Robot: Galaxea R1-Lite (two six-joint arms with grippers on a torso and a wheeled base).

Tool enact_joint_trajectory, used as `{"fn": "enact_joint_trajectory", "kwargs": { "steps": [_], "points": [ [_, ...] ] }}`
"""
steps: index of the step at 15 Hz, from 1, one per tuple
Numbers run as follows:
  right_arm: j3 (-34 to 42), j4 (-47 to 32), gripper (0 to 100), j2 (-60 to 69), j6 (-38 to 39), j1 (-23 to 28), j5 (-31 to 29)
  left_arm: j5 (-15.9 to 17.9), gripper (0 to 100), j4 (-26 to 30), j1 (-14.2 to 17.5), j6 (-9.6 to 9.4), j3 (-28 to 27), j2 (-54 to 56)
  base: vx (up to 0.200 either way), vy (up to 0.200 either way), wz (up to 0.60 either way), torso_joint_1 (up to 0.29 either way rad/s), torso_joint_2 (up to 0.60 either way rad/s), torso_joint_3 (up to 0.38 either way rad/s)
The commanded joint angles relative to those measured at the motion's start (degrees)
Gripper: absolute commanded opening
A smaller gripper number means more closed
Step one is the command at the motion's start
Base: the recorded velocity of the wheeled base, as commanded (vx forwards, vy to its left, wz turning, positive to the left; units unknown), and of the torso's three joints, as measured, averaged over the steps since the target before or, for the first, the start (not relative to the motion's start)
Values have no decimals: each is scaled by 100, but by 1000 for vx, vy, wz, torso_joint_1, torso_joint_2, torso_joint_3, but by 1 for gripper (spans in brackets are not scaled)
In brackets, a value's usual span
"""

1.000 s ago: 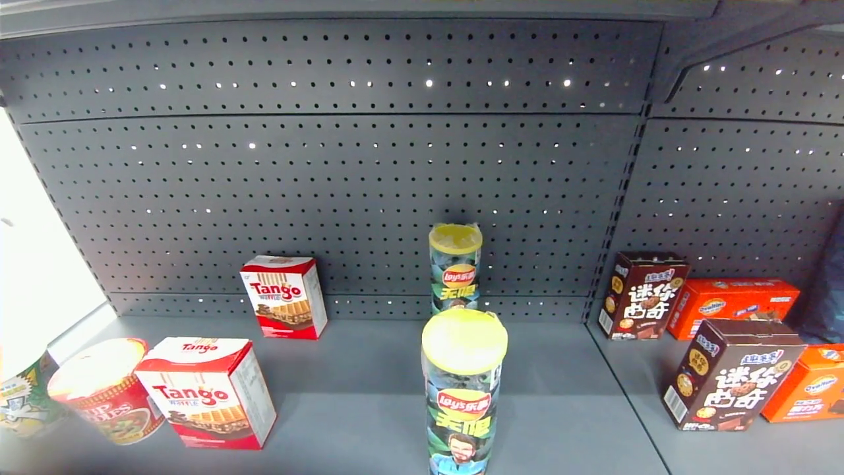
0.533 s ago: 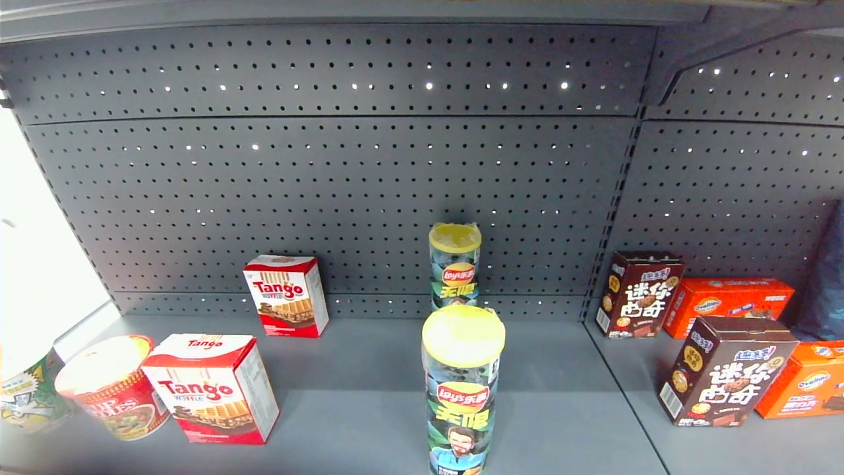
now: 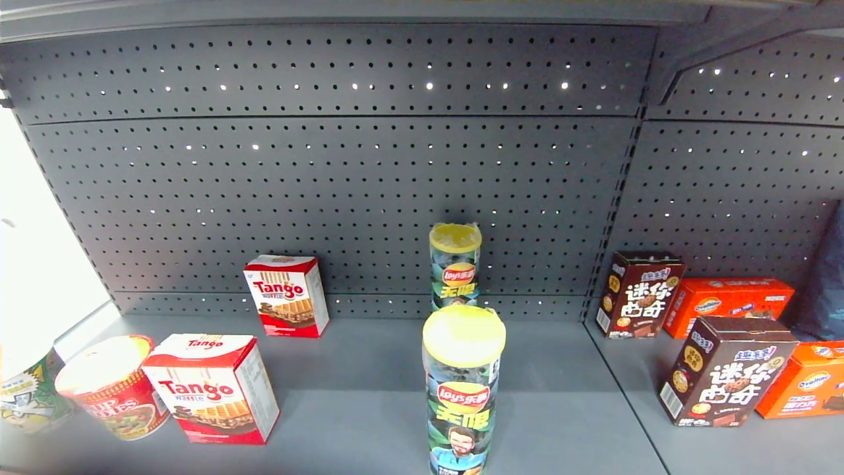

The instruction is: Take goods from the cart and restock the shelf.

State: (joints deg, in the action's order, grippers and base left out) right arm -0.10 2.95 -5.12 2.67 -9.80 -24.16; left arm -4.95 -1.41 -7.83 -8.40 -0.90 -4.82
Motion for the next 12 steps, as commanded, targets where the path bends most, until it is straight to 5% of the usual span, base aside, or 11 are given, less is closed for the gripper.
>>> {"fn": "enact_joint_trajectory", "kwargs": {
  "steps": [1, 2, 4, 7, 11, 12],
  "points": [
    [1, 4, 100, -15, 67, -4, -18, -15, 100, -8, 0, -21, 2, -19, 0, 0, 0, 0, 0, 0],
    [1, 4, 100, -15, 102, -4, 69, -24, 100, -8, 0, -30, 2, -19, 0, 0, 0, 0, 0, 0],
    [10, 4, 100, -15, 102, -4, 2100, 20, 100, -8, 0, -4, 2, -28, 0, 0, 0, 0, 0, 0],
    [10, -313, 100, -15, -276, -4, 2319, 38, 100, -17, 0, 374, 2, -19, 0, 0, 0, 0, 0, 0],
    [1, -330, 100, -33, -267, 22, 2319, 47, 100, -8, 0, 418, 2, -28, 0, 0, 0, 0, 0, 0],
    [1, -339, 100, -77, -267, 470, 2319, 47, 100, 1, 0, 427, 2, -19, 0, 0, 0, 0, 0, 0]
  ]
}}
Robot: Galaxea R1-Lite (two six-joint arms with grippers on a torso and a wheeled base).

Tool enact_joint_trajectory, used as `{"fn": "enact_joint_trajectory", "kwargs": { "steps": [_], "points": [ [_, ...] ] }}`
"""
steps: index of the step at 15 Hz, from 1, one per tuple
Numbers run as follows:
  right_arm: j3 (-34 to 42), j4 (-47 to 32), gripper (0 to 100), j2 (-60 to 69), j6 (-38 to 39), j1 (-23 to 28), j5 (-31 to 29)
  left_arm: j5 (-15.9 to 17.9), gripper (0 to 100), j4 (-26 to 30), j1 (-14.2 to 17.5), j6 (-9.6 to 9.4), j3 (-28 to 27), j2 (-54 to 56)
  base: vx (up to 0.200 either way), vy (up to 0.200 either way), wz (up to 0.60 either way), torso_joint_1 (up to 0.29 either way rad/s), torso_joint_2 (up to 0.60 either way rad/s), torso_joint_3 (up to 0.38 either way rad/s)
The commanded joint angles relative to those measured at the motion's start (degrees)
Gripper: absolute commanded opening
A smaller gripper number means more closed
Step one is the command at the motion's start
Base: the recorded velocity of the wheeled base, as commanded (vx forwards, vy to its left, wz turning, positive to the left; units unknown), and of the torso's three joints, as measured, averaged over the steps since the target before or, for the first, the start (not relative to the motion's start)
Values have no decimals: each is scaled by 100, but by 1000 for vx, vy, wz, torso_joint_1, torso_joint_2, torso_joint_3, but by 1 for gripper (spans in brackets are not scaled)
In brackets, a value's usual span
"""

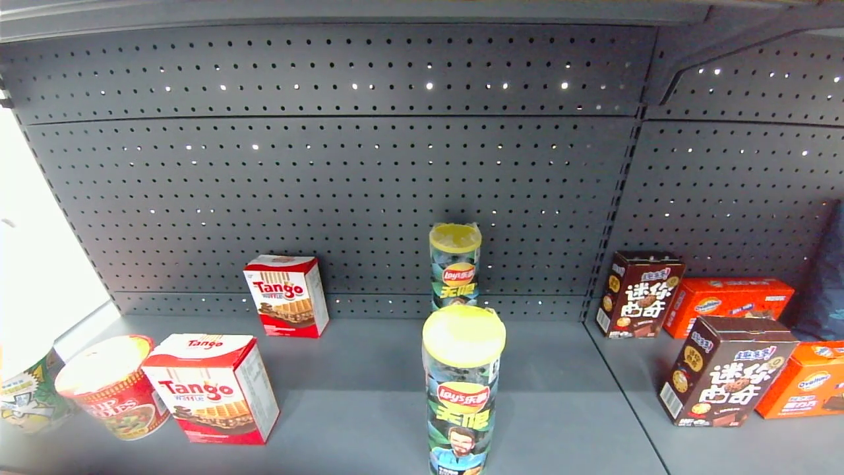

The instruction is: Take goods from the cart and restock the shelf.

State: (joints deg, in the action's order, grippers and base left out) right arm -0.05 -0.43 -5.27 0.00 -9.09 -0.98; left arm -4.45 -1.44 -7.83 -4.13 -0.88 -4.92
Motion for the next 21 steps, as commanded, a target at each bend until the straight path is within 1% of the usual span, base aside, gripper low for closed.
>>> {"fn": "enact_joint_trajectory", "kwargs": {
  "steps": [1, 2, 3, 4, 6, 9, 10, 11, 12, 13, 14, 15, 16, 17, 18, 19, 20, 21],
  "points": [
    [5, 16, 100, -27, 0, 1024, 1, 6, 100, 3, 0, 0, 0, -8, 0, 0, 0, 0, 0, 0],
    [5, 25, 100, 175, 18, 1068, -8, 32, 100, 3, 0, 27, 0, -17, 0, 0, 0, 0, 0, 0],
    [5, 25, 100, 509, 9, 865, 10, 32, 100, 3, 0, 44, 0, -8, 0, 0, 0, 0, 0, 0],
    [5, 25, 100, 527, 0, 901, 10, 32, 100, 3, 0, 79, 0, -8, 0, 0, 0, 0, 0, 0],
    [5, 25, 100, 527, 0, 901, 10, 32, 100, 3, 0, 70, 0, -8, 0, 0, 0, 0, 0, 0],
    [5, 25, 100, 527, 0, 909, 10, 164, 100, 3, 0, -17, 0, -8, 0, 0, 0, 0, 0, 0],
    [5, 25, 100, 527, 0, 909, 10, 181, 100, 3, 0, -97, 0, -8, 0, 0, 0, 0, 0, 0],
    [5, 25, 100, 527, 0, 909, 10, 366, 100, 12, 0, -114, 0, -8, 0, 0, 0, 0, 0, 0],
    [5, 25, 100, 527, 0, 909, 10, 673, 100, 47, 0, -97, -18, -17, 0, 0, 0, 0, 0, 0],
    [5, 25, 100, 527, 0, 909, 10, 638, 100, 161, 0, -88, -53, -17, 0, 0, 0, 0, 0, 0],
    [5, 25, 100, 518, 0, 909, 10, 392, 100, 249, 9, -88, -44, -17, 0, 0, 0, 0, 0, 0],
    [5, 25, 100, 527, 0, 909, 10, -21, 100, 214, 9, 35, 17, -17, 0, 0, 0, 0, 0, 0],
    [5, 25, 100, 527, 0, 909, 10, -170, 100, 214, 9, 211, 26, -17, 0, 0, 0, 0, 0, 0],
    [5, 25, 100, 527, 0, 909, 10, -249, 100, 214, 9, 387, 26, -17, 0, 0, 0, 0, 0, 0],
    [5, 25, 100, 527, 0, 909, 10, -267, 100, 223, 18, 396, 26, -17, 0, 0, 0, 0, 0, 0],
    [5, 25, 100, 527, 0, 909, 10, -197, 100, 223, 308, 413, 44, -35, 0, 0, 0, 0, 0, 0],
    [5, 34, 100, 527, 0, 909, 10, 23, 100, 241, 765, 431, 44, 9, 0, 0, 0, 0, 0, 0],
    [5, 25, 100, 527, 0, 909, 10, 339, 100, 249, 932, 457, 35, 123, 0, 0, 0, 0, 0, 0]
  ]
}}
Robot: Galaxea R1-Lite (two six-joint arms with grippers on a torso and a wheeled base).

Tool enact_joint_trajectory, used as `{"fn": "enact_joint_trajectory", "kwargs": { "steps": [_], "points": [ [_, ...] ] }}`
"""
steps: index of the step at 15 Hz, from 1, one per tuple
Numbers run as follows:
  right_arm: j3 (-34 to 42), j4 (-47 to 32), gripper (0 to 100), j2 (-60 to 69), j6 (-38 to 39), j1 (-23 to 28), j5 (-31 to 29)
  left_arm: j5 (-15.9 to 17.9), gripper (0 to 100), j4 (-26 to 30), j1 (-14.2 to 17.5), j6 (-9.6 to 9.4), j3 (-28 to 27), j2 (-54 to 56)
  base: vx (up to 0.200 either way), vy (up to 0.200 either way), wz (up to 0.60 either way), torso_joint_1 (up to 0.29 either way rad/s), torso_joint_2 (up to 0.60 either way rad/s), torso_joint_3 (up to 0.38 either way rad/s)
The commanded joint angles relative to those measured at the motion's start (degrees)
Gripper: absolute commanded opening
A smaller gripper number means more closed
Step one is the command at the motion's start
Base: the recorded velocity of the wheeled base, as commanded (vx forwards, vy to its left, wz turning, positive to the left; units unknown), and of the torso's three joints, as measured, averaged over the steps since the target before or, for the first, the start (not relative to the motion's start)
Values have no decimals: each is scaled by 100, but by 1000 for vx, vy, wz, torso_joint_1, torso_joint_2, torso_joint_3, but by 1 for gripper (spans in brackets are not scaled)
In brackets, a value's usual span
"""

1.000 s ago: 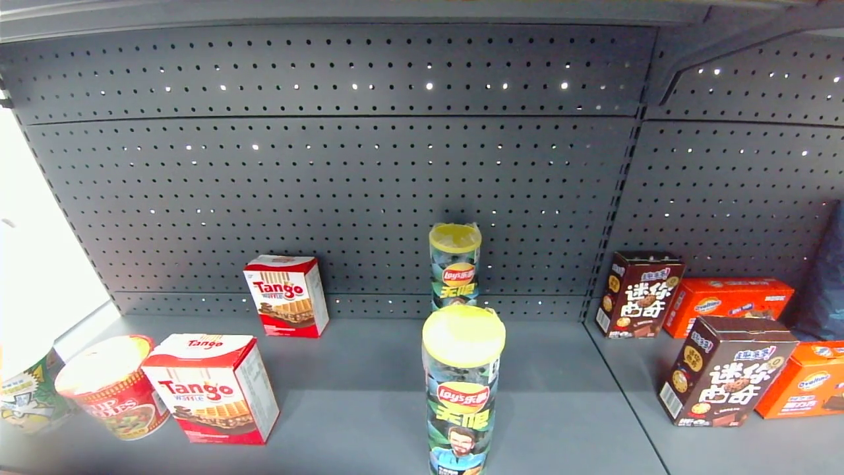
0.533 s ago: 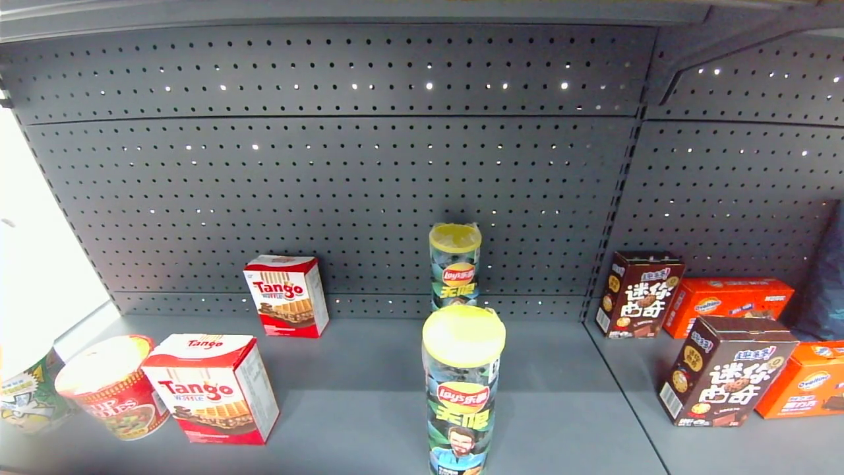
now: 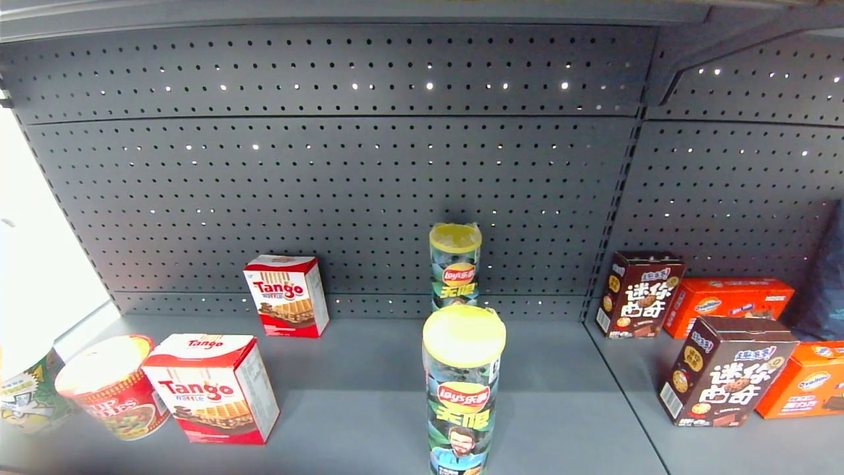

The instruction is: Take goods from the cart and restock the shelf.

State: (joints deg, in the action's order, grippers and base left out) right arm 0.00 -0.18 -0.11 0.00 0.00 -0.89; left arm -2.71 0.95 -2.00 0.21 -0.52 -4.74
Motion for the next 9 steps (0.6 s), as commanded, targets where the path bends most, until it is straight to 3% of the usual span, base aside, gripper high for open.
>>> {"fn": "enact_joint_trajectory", "kwargs": {
  "steps": [1, 9],
  "points": [
    [0, 1, 100, 11, 0, 0, 1, 288, 100, 2, 226, 14, 8, 360, 0, 0, 0, 0, 0, 0],
    [0, 1, 100, 11, 0, 0, 1, 244, 100, -86, 200, 32, 35, 474, 0, 0, 0, 0, 0, 0]
  ]
}}
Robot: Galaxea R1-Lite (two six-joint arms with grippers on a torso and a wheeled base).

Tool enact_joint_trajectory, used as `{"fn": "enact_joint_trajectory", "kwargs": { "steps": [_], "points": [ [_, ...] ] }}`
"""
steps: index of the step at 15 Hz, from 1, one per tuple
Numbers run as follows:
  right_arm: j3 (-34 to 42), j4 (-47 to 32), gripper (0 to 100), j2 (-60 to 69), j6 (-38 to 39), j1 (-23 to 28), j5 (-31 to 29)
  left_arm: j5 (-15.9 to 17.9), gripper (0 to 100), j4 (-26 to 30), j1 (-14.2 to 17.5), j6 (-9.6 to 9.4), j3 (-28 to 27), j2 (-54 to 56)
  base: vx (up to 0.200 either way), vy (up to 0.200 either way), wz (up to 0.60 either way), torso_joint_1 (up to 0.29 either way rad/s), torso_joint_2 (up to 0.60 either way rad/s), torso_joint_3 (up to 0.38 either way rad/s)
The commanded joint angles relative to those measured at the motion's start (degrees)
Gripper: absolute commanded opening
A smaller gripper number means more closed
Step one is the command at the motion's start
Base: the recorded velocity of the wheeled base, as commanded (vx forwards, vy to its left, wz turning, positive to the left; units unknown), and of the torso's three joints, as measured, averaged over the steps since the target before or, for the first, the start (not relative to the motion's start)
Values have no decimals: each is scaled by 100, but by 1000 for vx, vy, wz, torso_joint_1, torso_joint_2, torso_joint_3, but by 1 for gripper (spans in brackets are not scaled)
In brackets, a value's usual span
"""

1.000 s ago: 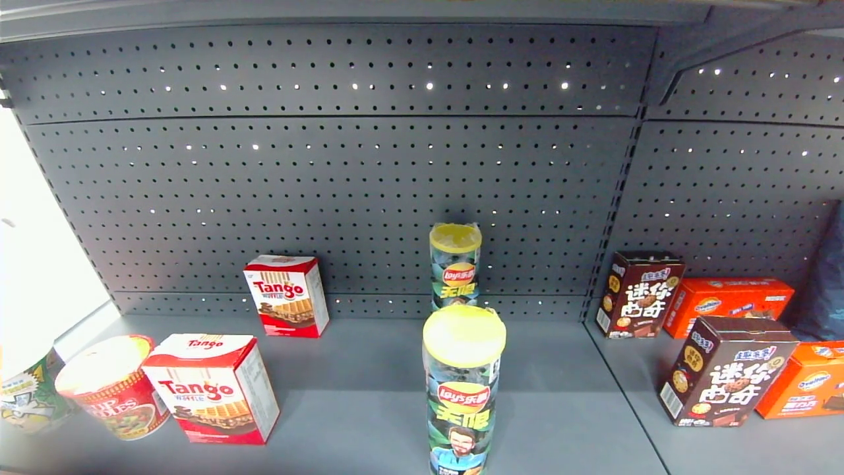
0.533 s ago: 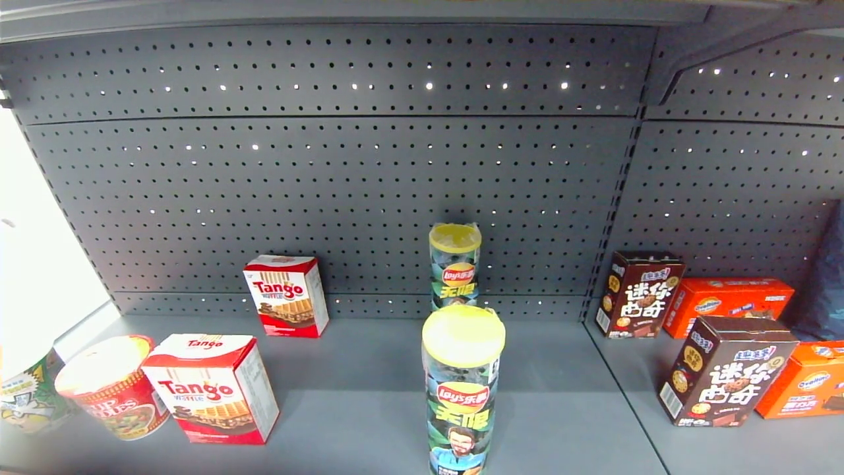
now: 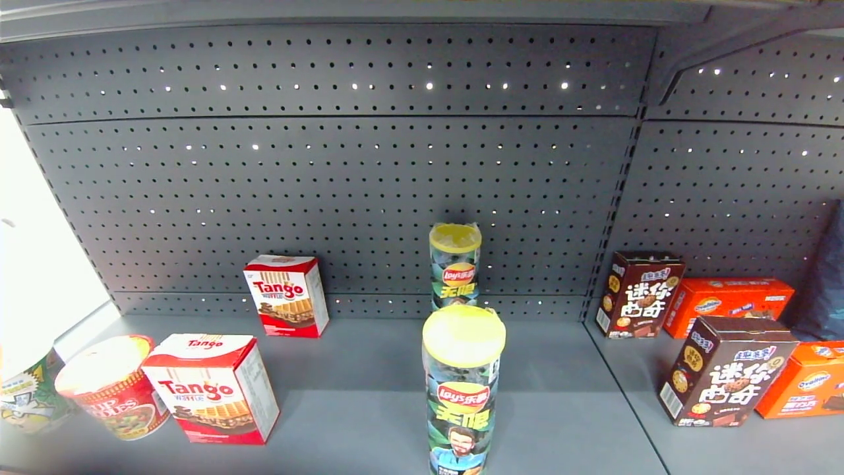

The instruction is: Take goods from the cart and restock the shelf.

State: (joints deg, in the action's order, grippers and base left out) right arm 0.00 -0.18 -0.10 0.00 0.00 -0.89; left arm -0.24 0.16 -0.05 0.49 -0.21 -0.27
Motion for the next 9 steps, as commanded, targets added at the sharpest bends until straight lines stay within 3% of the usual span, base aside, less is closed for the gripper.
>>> {"fn": "enact_joint_trajectory", "kwargs": {
  "steps": [1, 9],
  "points": [
    [0, 1, 100, 10, 0, 0, 1, -11, 100, -7, 5, 4, 3, 27, 0, 0, 0, 0, 0, 0],
    [0, 1, 100, 1, 0, 0, 1, -11, 100, 2, 5, 13, 3, 27, 0, 0, 0, 0, 0, 0]
  ]
}}
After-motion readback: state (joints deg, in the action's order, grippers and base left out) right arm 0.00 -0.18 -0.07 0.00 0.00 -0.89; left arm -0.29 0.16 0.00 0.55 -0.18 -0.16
